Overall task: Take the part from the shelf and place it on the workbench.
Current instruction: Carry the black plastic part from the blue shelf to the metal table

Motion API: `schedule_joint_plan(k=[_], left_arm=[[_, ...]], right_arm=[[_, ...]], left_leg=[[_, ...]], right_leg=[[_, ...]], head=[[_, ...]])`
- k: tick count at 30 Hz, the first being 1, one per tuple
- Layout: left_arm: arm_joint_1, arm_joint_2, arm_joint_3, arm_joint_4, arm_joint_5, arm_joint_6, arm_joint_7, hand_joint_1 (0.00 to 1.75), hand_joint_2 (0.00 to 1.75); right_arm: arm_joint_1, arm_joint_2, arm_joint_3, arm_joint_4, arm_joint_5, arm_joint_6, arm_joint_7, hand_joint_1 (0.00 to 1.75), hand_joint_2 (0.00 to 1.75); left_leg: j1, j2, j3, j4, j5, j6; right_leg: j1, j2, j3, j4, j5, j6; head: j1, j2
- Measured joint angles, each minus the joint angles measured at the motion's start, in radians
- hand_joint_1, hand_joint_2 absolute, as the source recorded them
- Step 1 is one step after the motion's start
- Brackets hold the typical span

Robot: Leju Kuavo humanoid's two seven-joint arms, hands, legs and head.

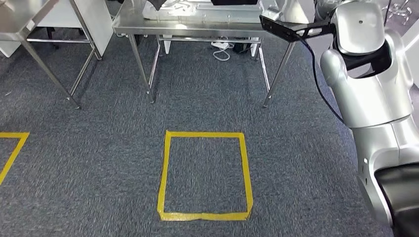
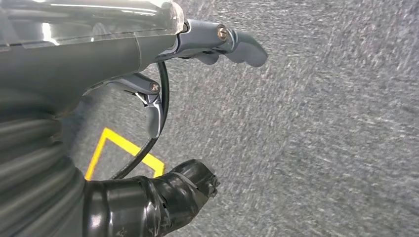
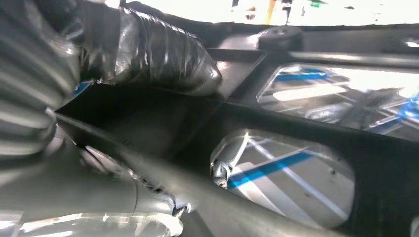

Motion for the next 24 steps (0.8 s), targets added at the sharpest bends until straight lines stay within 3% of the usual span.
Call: schedule_joint_plan(k=[2,4,7,8,9,10,12,13,15,19,20,22,23,24], left_arm=[[-0.002,-0.001,0.000,0.000,0.000,0.001,0.001,0.00,1.75],[-0.003,-0.001,0.000,0.000,0.002,0.001,0.002,0.00,1.75],[-0.003,0.002,0.000,0.000,0.004,0.002,0.002,0.00,1.75],[-0.002,0.002,0.000,0.000,0.004,0.002,0.002,0.00,1.75],[-0.001,0.002,0.000,0.000,0.005,0.002,0.002,0.00,1.75],[0.000,0.003,0.000,0.000,0.006,0.002,0.002,0.00,1.75],[0.001,0.005,0.000,0.000,0.006,0.003,0.002,0.00,1.75],[0.001,0.006,0.000,0.000,0.006,0.003,0.003,0.00,1.75],[0.001,0.006,0.000,0.000,0.006,0.003,0.003,0.00,1.75],[0.002,0.005,0.000,0.000,0.006,0.004,0.003,0.00,1.75],[0.002,0.004,0.000,0.000,0.006,0.004,0.003,0.00,1.75],[0.001,0.004,0.000,0.000,0.006,0.004,0.004,0.00,1.75],[0.001,0.004,0.000,0.000,0.006,0.004,0.004,0.00,1.75],[0.001,0.004,0.001,0.000,0.006,0.004,0.005,0.00,1.75]], right_arm=[[-0.001,0.001,0.004,-0.004,-0.001,0.001,0.000,1.75,1.75],[-0.004,0.002,0.008,-0.007,-0.001,0.002,-0.001,1.75,1.75],[-0.004,0.004,0.014,-0.008,-0.002,0.004,-0.003,1.75,1.75],[-0.002,0.005,0.017,-0.008,-0.003,0.005,-0.005,1.75,1.75],[0.000,0.005,0.020,-0.008,-0.005,0.006,-0.006,1.75,1.75],[0.001,0.006,0.022,-0.008,-0.006,0.006,-0.008,1.75,1.75],[0.001,0.006,0.027,-0.008,-0.007,0.007,-0.009,1.75,1.75],[0.000,0.006,0.029,-0.008,-0.007,0.007,-0.010,1.75,1.75],[0.001,0.006,0.033,-0.008,-0.007,0.007,-0.010,1.75,1.75],[-0.003,0.005,0.037,-0.011,-0.007,0.008,-0.008,1.75,1.75],[-0.004,0.004,0.038,-0.012,-0.007,0.008,-0.008,1.75,1.75],[-0.001,0.004,0.040,-0.012,-0.008,0.009,-0.008,1.75,1.75],[0.003,0.004,0.041,-0.011,-0.009,0.009,-0.008,1.75,1.75],[0.006,0.004,0.042,-0.011,-0.011,0.009,-0.008,1.75,1.75]], left_leg=[[0.000,0.002,0.003,0.009,0.002,-0.012],[0.001,0.003,-0.023,0.067,-0.008,-0.016],[0.001,0.003,-0.133,0.236,-0.072,-0.023],[0.001,0.003,-0.165,0.271,-0.081,-0.025],[0.001,0.003,-0.181,0.272,-0.068,-0.027],[0.001,0.003,-0.178,0.237,-0.032,-0.028],[-0.001,0.003,-0.136,0.106,0.058,-0.024],[-0.004,0.003,-0.117,0.050,0.075,-0.020],[-0.009,0.003,-0.101,0.006,0.076,-0.007],[-0.004,0.003,-0.085,-0.005,0.080,0.016],[-0.002,0.003,-0.078,-0.008,0.078,0.021],[-0.002,0.002,-0.069,-0.008,0.069,0.027],[-0.002,0.002,-0.064,-0.008,0.064,0.027],[-0.002,0.001,-0.058,-0.007,0.058,0.027]], right_leg=[[-0.001,-0.001,0.019,-0.021,0.002,-0.010],[-0.006,-0.003,0.040,-0.033,-0.003,-0.020],[-0.006,-0.001,0.057,-0.037,-0.016,-0.032],[-0.005,0.001,0.062,-0.037,-0.021,-0.033],[-0.005,0.003,0.069,-0.036,-0.027,-0.033],[-0.005,0.005,0.077,-0.034,-0.034,-0.031],[-0.005,0.006,0.094,-0.030,-0.049,-0.025],[-0.004,0.007,0.097,-0.028,-0.055,-0.021],[-0.002,0.008,0.097,-0.024,-0.065,-0.010],[-0.003,0.008,0.085,0.010,-0.096,0.012],[-0.005,0.008,0.064,0.056,-0.119,0.017],[-0.012,0.007,-0.011,0.191,-0.169,0.026],[-0.016,0.007,-0.048,0.246,-0.180,0.029],[-0.019,0.007,-0.073,0.270,-0.172,0.031]], head=[[0.000,0.000],[0.001,0.000],[-0.001,0.000],[-0.001,0.000],[-0.001,0.000],[-0.001,0.000],[0.000,0.000],[0.000,0.000],[0.000,0.000],[0.001,0.000],[0.002,0.000],[0.003,0.000],[0.003,0.000],[0.003,0.000]])
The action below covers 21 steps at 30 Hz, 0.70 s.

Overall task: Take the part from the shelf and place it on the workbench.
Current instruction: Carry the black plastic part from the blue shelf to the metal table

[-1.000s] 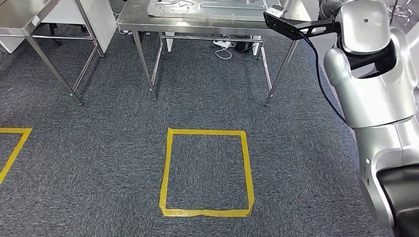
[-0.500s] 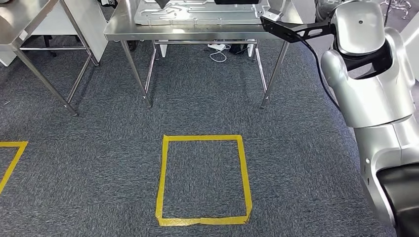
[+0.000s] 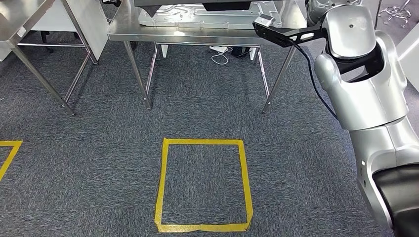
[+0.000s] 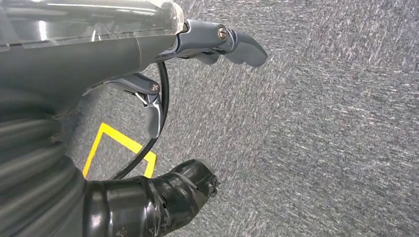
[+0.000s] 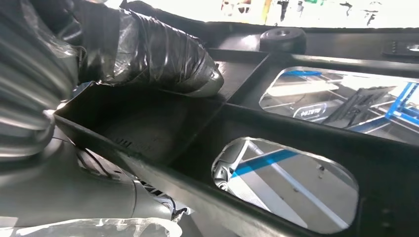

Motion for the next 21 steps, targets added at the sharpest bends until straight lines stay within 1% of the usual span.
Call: schedule_joint_plan(k=[1,2,3,4,5,6,7,9,10,11,12,13,14,15,16,17,18,19,20,21], left_arm=[[0.001,0.000,0.000,0.000,0.000,0.000,0.001,0.00,1.75],[0.001,0.000,0.000,0.000,0.000,0.000,0.001,0.00,1.75],[0.001,0.000,0.001,0.000,0.000,0.000,0.001,0.00,1.75],[0.001,0.000,0.001,0.000,0.000,0.000,0.001,0.00,1.75],[0.000,-0.001,0.001,0.000,0.000,0.000,0.001,0.00,1.75],[0.000,-0.001,0.001,0.000,0.000,0.000,0.001,0.00,1.75],[-0.001,-0.002,0.001,0.000,0.000,0.000,0.001,0.00,1.75],[-0.003,-0.003,0.001,0.000,-0.002,0.001,0.001,0.00,1.75],[-0.004,-0.003,0.001,0.000,-0.003,0.001,0.001,0.00,1.75],[-0.004,-0.002,0.001,0.000,-0.004,0.001,0.001,0.00,1.75],[-0.004,-0.002,0.001,0.000,-0.004,0.001,0.001,0.00,1.75],[-0.003,-0.002,0.001,0.000,-0.004,0.001,0.001,0.00,1.75],[-0.002,-0.002,0.002,0.000,-0.005,0.001,0.001,0.00,1.75],[-0.002,-0.002,0.002,0.000,-0.005,0.001,0.001,0.00,1.75],[-0.002,-0.002,0.002,0.000,-0.005,0.001,0.001,0.00,1.75],[-0.001,-0.001,0.002,0.000,-0.005,0.001,0.001,0.00,1.75],[-0.001,0.000,0.002,0.000,-0.005,0.001,0.001,0.00,1.75],[-0.001,0.000,0.002,0.000,-0.005,0.001,0.001,0.00,1.75],[-0.001,0.001,0.002,0.000,-0.005,0.001,0.002,0.00,1.75],[-0.001,0.002,0.002,0.000,-0.005,0.001,0.002,0.00,1.75]], right_arm=[[0.002,0.000,0.001,0.000,-0.002,0.000,0.000,1.75,1.75],[0.002,0.000,0.001,0.000,-0.003,0.000,0.000,1.75,1.75],[0.001,-0.001,0.001,0.000,-0.004,0.000,0.000,1.75,1.75],[0.000,-0.001,0.002,0.000,-0.006,0.000,0.000,1.75,1.75],[-0.002,-0.001,0.002,0.000,-0.007,-0.001,0.000,1.75,1.75],[-0.002,-0.001,0.002,0.000,-0.008,-0.001,-0.001,1.75,1.75],[-0.004,-0.001,0.003,0.000,-0.008,-0.001,0.000,1.75,1.75],[-0.007,-0.001,0.004,-0.001,-0.007,-0.001,0.001,1.75,1.75],[-0.010,-0.001,0.004,-0.002,-0.006,-0.001,0.001,1.75,1.75],[-0.012,-0.001,0.005,-0.002,-0.004,-0.001,0.002,1.75,1.75],[-0.013,0.000,0.006,-0.002,-0.004,-0.001,0.002,1.75,1.75],[-0.013,0.000,0.008,-0.001,-0.003,-0.001,0.002,1.75,1.75],[-0.012,0.001,0.010,0.000,-0.003,-0.001,0.002,1.75,1.75],[-0.010,0.001,0.012,0.001,-0.003,-0.001,0.002,1.75,1.75],[-0.008,0.001,0.014,0.001,-0.003,-0.001,0.002,1.75,1.75],[-0.007,0.002,0.015,0.002,-0.003,-0.001,0.002,1.75,1.75],[-0.006,0.002,0.016,0.002,-0.003,-0.001,0.002,1.75,1.75],[-0.007,0.002,0.018,0.002,-0.003,-0.001,0.002,1.75,1.75],[-0.007,0.002,0.019,0.003,-0.003,-0.001,0.002,1.75,1.75],[-0.008,0.002,0.020,0.003,-0.003,-0.001,0.002,1.75,1.75]], left_leg=[[0.000,-0.001,0.007,0.001,-0.006,-0.001],[0.000,-0.002,0.017,0.001,-0.013,-0.003],[0.000,-0.002,0.026,0.001,-0.020,-0.006],[-0.001,-0.003,0.033,0.000,-0.027,-0.010],[-0.001,-0.003,0.037,0.000,-0.032,-0.014],[-0.002,-0.003,0.038,-0.002,-0.035,-0.020],[-0.002,-0.002,0.040,-0.004,-0.037,-0.025],[-0.002,0.001,0.042,-0.002,-0.044,-0.037],[-0.002,0.002,0.036,0.017,-0.055,-0.040],[-0.002,0.002,0.017,0.058,-0.074,-0.043],[-0.002,0.003,-0.015,0.118,-0.098,-0.043],[-0.002,0.002,-0.057,0.189,-0.123,-0.044],[-0.002,0.002,-0.098,0.249,-0.136,-0.045],[-0.002,0.002,-0.127,0.282,-0.132,-0.046],[-0.002,0.002,-0.137,0.277,-0.108,-0.045],[-0.002,0.003,-0.126,0.231,-0.066,-0.043],[-0.002,0.003,-0.101,0.161,-0.020,-0.039],[-0.005,0.003,-0.072,0.094,0.012,-0.036],[-0.007,0.002,-0.051,0.045,0.030,-0.032],[-0.009,0.002,-0.039,0.019,0.033,-0.029]], right_leg=[[-0.002,0.000,-0.005,-0.016,0.029,0.000],[-0.003,-0.001,0.010,-0.071,0.076,-0.001],[-0.004,-0.002,0.036,-0.144,0.124,-0.004],[-0.001,-0.003,0.064,-0.209,0.156,-0.008],[0.003,-0.004,0.085,-0.257,0.173,-0.013],[0.007,-0.004,0.095,-0.280,0.173,-0.018],[0.011,-0.004,0.100,-0.285,0.166,-0.022],[0.007,-0.003,0.109,-0.296,0.164,-0.032],[0.005,-0.004,0.116,-0.302,0.162,-0.039],[0.002,-0.005,0.124,-0.307,0.161,-0.045],[0.003,-0.005,0.130,-0.309,0.157,-0.051],[0.005,-0.005,0.134,-0.309,0.153,-0.056],[0.006,-0.004,0.138,-0.308,0.148,-0.058],[0.008,-0.002,0.143,-0.307,0.143,-0.059],[0.009,-0.001,0.149,-0.306,0.137,-0.059],[0.010,0.000,0.157,-0.304,0.130,-0.057],[0.010,0.001,0.165,-0.302,0.122,-0.054],[0.013,0.001,0.171,-0.299,0.114,-0.050],[0.015,0.002,0.175,-0.296,0.107,-0.046],[0.016,0.003,0.175,-0.294,0.103,-0.041]], head=[[0.000,0.000],[0.000,0.000],[0.000,0.000],[0.000,0.000],[0.000,0.000],[-0.001,0.000],[-0.001,0.000],[-0.001,0.000],[-0.001,0.000],[-0.001,0.000],[-0.002,0.000],[-0.002,0.000],[-0.002,0.000],[-0.002,0.000],[-0.002,0.000],[-0.002,0.000],[-0.002,0.000],[-0.002,0.000],[-0.001,0.000],[-0.001,0.000]])
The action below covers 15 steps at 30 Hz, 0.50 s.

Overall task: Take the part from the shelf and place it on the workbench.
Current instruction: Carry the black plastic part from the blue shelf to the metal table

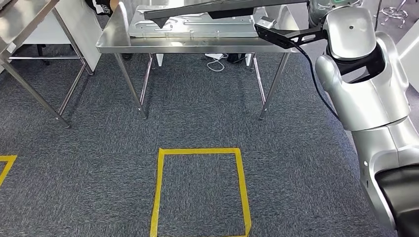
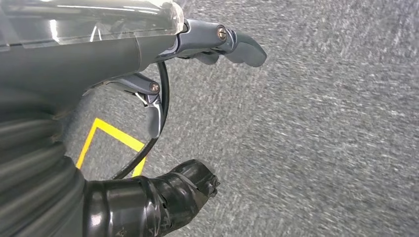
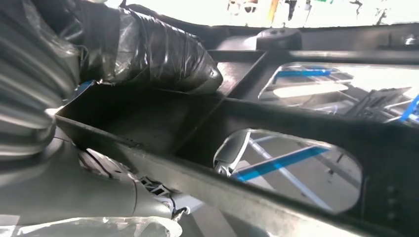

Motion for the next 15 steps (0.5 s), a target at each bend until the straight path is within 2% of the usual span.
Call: schedule_joint_plan(k=[3,5,6,8,9,10,11,13,14,15], left_arm=[[-0.001,0.000,0.001,0.000,0.000,0.000,0.000,0.00,1.75],[-0.001,-0.001,0.002,0.000,-0.001,0.000,0.000,0.00,1.75],[-0.001,-0.001,0.003,0.000,-0.001,0.000,0.000,0.00,1.75],[-0.001,-0.001,0.003,0.000,-0.001,0.000,0.000,0.00,1.75],[-0.001,-0.001,0.004,0.000,-0.001,0.000,-0.001,0.00,1.75],[-0.001,-0.002,0.004,0.000,-0.002,0.001,-0.001,0.00,1.75],[0.000,-0.002,0.004,0.000,-0.002,0.001,-0.001,0.00,1.75],[0.001,-0.002,0.004,0.000,-0.002,0.002,-0.001,0.00,1.75],[0.000,-0.002,0.004,0.000,-0.002,0.002,-0.001,0.00,1.75],[0.000,-0.002,0.004,0.000,-0.002,0.002,-0.001,0.00,1.75]], right_arm=[[-0.002,0.000,0.001,0.001,0.000,0.000,0.000,1.75,1.75],[-0.004,-0.001,0.001,0.000,0.000,0.000,0.000,1.75,1.75],[-0.003,-0.001,0.001,0.001,0.000,0.000,0.000,1.75,1.75],[0.001,-0.002,0.002,0.003,0.000,0.000,0.000,1.75,1.75],[0.005,-0.002,0.002,0.005,0.000,0.000,0.000,1.75,1.75],[0.007,-0.002,0.002,0.007,0.000,0.000,0.000,1.75,1.75],[0.008,-0.002,0.002,0.008,0.000,0.000,0.000,1.75,1.75],[0.007,-0.003,0.002,0.009,0.000,-0.001,0.000,1.75,1.75],[0.005,-0.004,0.002,0.009,-0.001,-0.001,0.000,1.75,1.75],[0.004,-0.004,0.002,0.009,-0.001,-0.001,0.000,1.75,1.75]], left_leg=[[-0.001,0.000,0.007,-0.011,-0.007,0.012],[0.004,0.000,0.019,-0.021,-0.009,0.023],[0.005,0.000,0.024,-0.024,-0.011,0.027],[0.005,-0.001,0.031,-0.025,-0.018,0.032],[0.005,-0.002,0.035,-0.025,-0.023,0.032],[0.005,-0.004,0.040,-0.024,-0.028,0.032],[0.005,-0.006,0.047,-0.023,-0.034,0.030],[0.005,-0.009,0.063,-0.023,-0.046,0.025],[0.004,-0.010,0.067,-0.022,-0.051,0.021],[0.004,-0.010,0.069,-0.023,-0.054,0.017]], right_leg=[[-0.001,0.001,0.000,0.000,-0.008,0.015],[-0.004,-0.001,-0.019,0.043,-0.032,0.028],[-0.007,-0.002,-0.047,0.095,-0.054,0.034],[-0.013,-0.002,-0.127,0.230,-0.101,0.043],[-0.016,-0.002,-0.161,0.275,-0.105,0.045],[-0.019,-0.002,-0.179,0.285,-0.088,0.047],[-0.021,-0.003,-0.175,0.253,-0.052,0.046],[-0.021,-0.002,-0.126,0.118,0.040,0.039],[-0.018,-0.003,-0.100,0.057,0.067,0.034],[-0.014,-0.003,-0.083,0.019,0.077,0.029]], head=[[0.000,0.000],[0.000,0.000],[0.000,0.000],[0.000,0.000],[0.000,0.000],[0.000,0.000],[0.000,0.000],[0.000,0.000],[0.000,0.000],[0.000,0.000]])
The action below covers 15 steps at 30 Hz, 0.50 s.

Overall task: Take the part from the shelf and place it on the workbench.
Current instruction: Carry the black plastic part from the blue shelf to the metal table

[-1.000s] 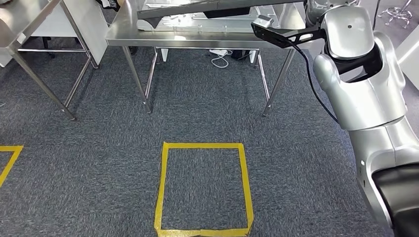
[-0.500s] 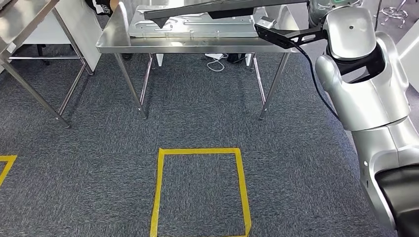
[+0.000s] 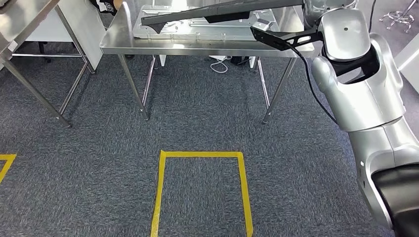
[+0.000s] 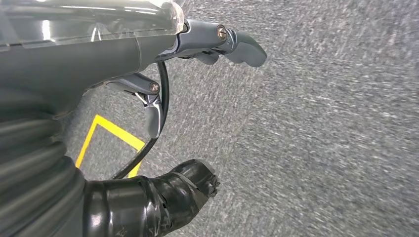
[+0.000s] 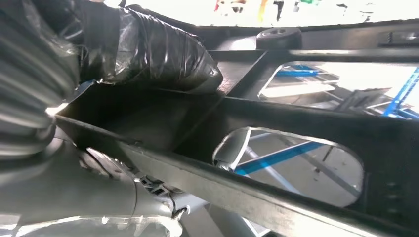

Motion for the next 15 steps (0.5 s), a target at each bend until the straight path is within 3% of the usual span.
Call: schedule_joint_plan(k=[2,5,7,9,10,11,13,15], left_arm=[[-0.001,-0.001,0.000,0.000,-0.002,0.000,0.000,0.00,1.75],[-0.003,-0.002,0.000,0.000,-0.005,0.000,-0.003,0.00,1.75],[-0.002,-0.002,0.000,0.000,-0.006,0.001,-0.003,0.00,1.75],[0.000,-0.002,0.000,0.000,-0.007,0.001,-0.003,0.00,1.75],[0.001,-0.001,0.000,0.000,-0.007,0.001,-0.003,0.00,1.75],[0.001,-0.001,0.000,0.000,-0.008,0.001,-0.003,0.00,1.75],[0.002,0.001,0.000,0.000,-0.008,0.001,-0.003,0.00,1.75],[0.002,0.002,0.000,0.000,-0.007,0.002,-0.002,0.00,1.75]], right_arm=[[-0.003,0.000,0.000,0.000,-0.002,-0.001,0.000,1.75,1.75],[-0.006,-0.003,-0.001,-0.004,-0.005,-0.002,0.000,1.75,1.75],[-0.007,-0.005,-0.001,-0.006,-0.006,-0.003,-0.001,1.75,1.75],[-0.002,-0.006,-0.001,-0.006,-0.008,-0.003,-0.001,1.75,1.75],[0.001,-0.006,-0.001,-0.006,-0.008,-0.003,-0.001,1.75,1.75],[0.003,-0.006,-0.001,-0.006,-0.009,-0.003,-0.001,1.75,1.75],[0.004,-0.006,-0.001,-0.006,-0.010,-0.003,-0.001,1.75,1.75],[0.003,-0.006,-0.001,-0.006,-0.010,-0.002,-0.002,1.75,1.75]], left_leg=[[0.000,0.001,0.002,-0.003,-0.005,-0.012],[0.002,0.006,-0.002,0.025,-0.028,-0.026],[0.002,0.008,-0.054,0.131,-0.073,-0.029],[0.002,0.008,-0.137,0.262,-0.109,-0.032],[0.002,0.008,-0.164,0.290,-0.103,-0.034],[0.002,0.008,-0.169,0.274,-0.072,-0.034],[0.002,0.010,-0.127,0.149,0.017,-0.030],[-0.001,0.011,-0.084,0.045,0.058,-0.025]], right_leg=[[0.008,0.000,0.011,-0.020,-0.010,-0.010],[0.000,-0.001,0.033,-0.038,-0.016,-0.028],[-0.001,-0.003,0.050,-0.045,-0.023,-0.039],[0.001,-0.002,0.061,-0.043,-0.034,-0.044],[0.002,-0.001,0.067,-0.040,-0.041,-0.043],[0.002,0.000,0.074,-0.037,-0.050,-0.042],[0.002,0.002,0.090,-0.028,-0.070,-0.035],[0.005,0.004,0.095,-0.020,-0.086,-0.025]], head=[[0.000,0.000],[-0.001,0.000],[-0.001,0.000],[-0.002,0.000],[-0.002,0.000],[-0.002,0.000],[-0.002,0.000],[-0.001,0.000]])
